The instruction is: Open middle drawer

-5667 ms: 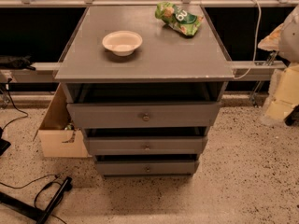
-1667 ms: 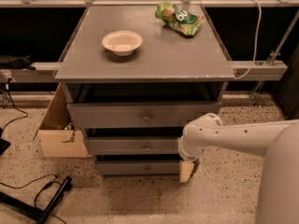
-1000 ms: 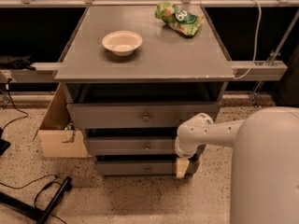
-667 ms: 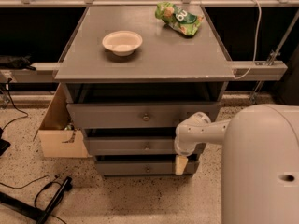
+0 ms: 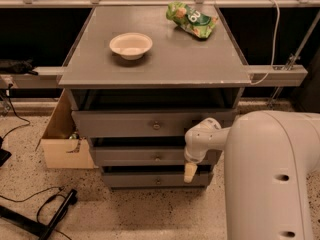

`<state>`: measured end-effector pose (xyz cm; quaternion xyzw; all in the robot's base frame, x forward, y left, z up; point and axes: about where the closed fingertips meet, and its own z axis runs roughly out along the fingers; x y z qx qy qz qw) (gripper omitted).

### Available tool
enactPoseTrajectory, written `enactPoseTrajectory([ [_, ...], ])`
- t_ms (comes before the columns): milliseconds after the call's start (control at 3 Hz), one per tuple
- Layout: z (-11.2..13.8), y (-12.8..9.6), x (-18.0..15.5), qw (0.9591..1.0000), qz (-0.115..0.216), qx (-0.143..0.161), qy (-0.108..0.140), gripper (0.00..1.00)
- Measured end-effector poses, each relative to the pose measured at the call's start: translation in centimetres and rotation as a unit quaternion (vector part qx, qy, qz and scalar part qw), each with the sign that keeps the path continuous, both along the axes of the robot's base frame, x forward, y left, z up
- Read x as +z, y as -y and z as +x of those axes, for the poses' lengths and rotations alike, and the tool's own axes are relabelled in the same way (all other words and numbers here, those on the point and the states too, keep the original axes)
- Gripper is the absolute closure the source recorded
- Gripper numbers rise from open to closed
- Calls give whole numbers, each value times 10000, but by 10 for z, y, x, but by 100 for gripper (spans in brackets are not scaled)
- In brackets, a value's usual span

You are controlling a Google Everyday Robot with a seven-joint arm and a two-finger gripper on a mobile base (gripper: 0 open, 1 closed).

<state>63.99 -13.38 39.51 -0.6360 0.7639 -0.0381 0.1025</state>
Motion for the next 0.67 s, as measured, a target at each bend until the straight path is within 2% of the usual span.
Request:
enactPoseTrajectory([
  [333,-2,2,-8,9997,193,-71,-128,26],
  [667,-5,11,2,9980,501,-192,-327,49],
])
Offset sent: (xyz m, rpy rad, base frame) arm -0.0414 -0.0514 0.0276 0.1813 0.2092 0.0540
